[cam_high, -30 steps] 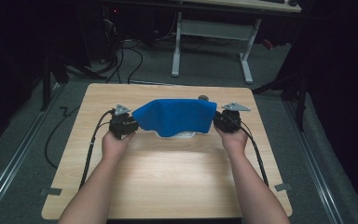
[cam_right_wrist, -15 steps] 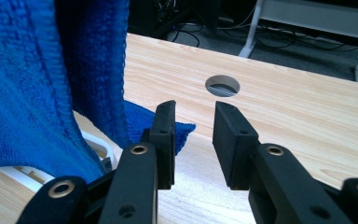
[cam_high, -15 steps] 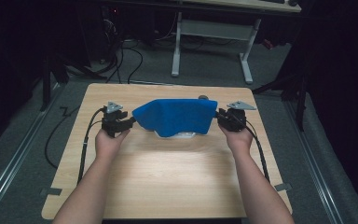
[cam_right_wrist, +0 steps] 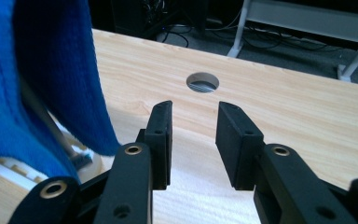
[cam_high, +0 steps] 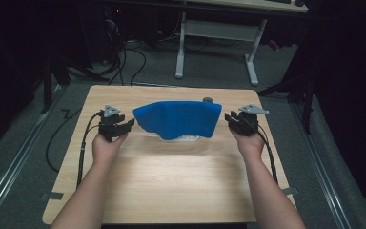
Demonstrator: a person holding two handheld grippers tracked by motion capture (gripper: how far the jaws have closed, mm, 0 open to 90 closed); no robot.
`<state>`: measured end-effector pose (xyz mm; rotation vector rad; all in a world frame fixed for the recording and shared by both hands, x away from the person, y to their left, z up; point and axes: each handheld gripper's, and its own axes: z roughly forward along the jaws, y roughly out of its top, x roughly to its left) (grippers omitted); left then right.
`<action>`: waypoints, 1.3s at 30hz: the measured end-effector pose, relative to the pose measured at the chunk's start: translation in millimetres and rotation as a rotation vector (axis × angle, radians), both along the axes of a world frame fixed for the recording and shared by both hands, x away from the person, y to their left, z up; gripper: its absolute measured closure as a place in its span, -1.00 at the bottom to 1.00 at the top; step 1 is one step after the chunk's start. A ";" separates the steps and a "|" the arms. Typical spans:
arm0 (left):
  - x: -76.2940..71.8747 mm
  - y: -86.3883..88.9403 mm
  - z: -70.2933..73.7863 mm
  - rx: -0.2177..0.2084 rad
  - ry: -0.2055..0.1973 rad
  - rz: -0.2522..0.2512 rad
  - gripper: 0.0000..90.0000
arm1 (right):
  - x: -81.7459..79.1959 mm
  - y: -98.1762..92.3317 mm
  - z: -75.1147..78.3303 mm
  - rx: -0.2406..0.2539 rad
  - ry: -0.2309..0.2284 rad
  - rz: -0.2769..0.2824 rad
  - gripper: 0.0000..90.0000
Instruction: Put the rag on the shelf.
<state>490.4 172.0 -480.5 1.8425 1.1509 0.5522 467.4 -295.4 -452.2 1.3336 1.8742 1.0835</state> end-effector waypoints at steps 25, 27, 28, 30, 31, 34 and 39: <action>-134.4 -7.8 -11.4 -0.031 -0.006 -0.081 -0.04 | -122.9 21.9 4.0 -0.153 -0.093 0.108 0.00; -142.5 -16.9 -15.0 -0.046 0.018 -0.113 -0.06 | -133.8 26.6 0.4 -0.139 -0.087 0.121 -0.03; -146.0 -23.1 -16.8 -0.045 0.027 -0.125 -0.08 | -137.7 28.6 -1.2 -0.138 -0.084 0.125 -0.04; -153.7 -38.3 -22.6 -0.064 0.048 -0.163 -0.08 | -147.1 34.3 -7.3 -0.127 -0.076 0.136 -0.06; -155.8 -44.2 -25.0 -0.071 0.067 -0.180 -0.10 | -152.4 37.6 -11.5 -0.115 -0.066 0.144 -0.07; -168.8 -65.4 -36.9 -0.045 0.092 -0.246 -0.11 | -162.3 45.1 -24.3 -0.102 -0.045 0.156 -0.08; -179.3 -91.7 -50.7 0.068 0.083 -0.320 -0.15 | -175.0 65.7 -62.7 -0.139 0.044 0.236 -0.07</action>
